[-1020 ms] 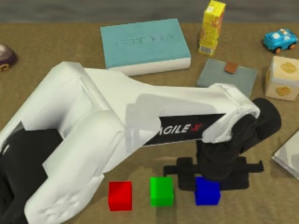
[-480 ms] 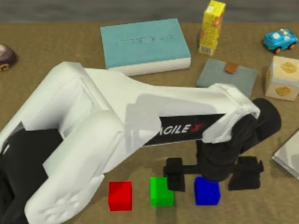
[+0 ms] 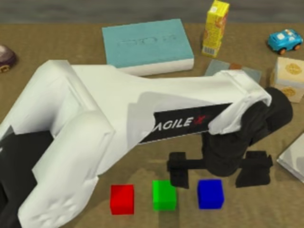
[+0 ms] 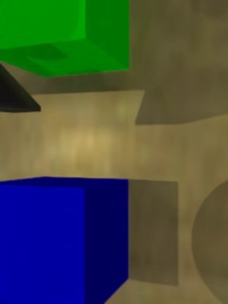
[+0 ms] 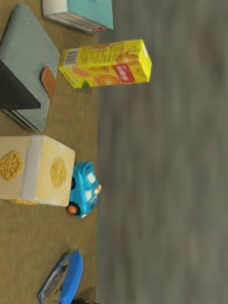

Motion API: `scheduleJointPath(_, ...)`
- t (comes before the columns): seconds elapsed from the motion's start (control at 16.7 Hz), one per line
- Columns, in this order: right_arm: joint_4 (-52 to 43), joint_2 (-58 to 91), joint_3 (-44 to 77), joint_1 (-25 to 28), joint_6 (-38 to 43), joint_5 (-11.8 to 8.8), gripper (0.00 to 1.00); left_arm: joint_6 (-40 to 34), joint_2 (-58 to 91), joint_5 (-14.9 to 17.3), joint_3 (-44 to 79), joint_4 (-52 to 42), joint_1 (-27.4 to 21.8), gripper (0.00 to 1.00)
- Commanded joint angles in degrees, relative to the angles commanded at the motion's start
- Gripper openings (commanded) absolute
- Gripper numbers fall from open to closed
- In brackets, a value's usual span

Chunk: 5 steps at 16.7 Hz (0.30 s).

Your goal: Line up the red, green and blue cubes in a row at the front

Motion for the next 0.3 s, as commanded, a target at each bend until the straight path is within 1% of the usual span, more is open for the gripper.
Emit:
scheduleJointPath(0.18,0.0,0.0,0.0,0.0,0.0,0.0,1.0,-0.21,-1.72,0.01,3.85,-5.84,0.5,1.0)
scheduleJointPath(0.3,0.0,0.0,0.0,0.0,0.0,0.0,1.0,-0.26,-2.39,-0.03,5.04,-7.29,0.72,1.0)
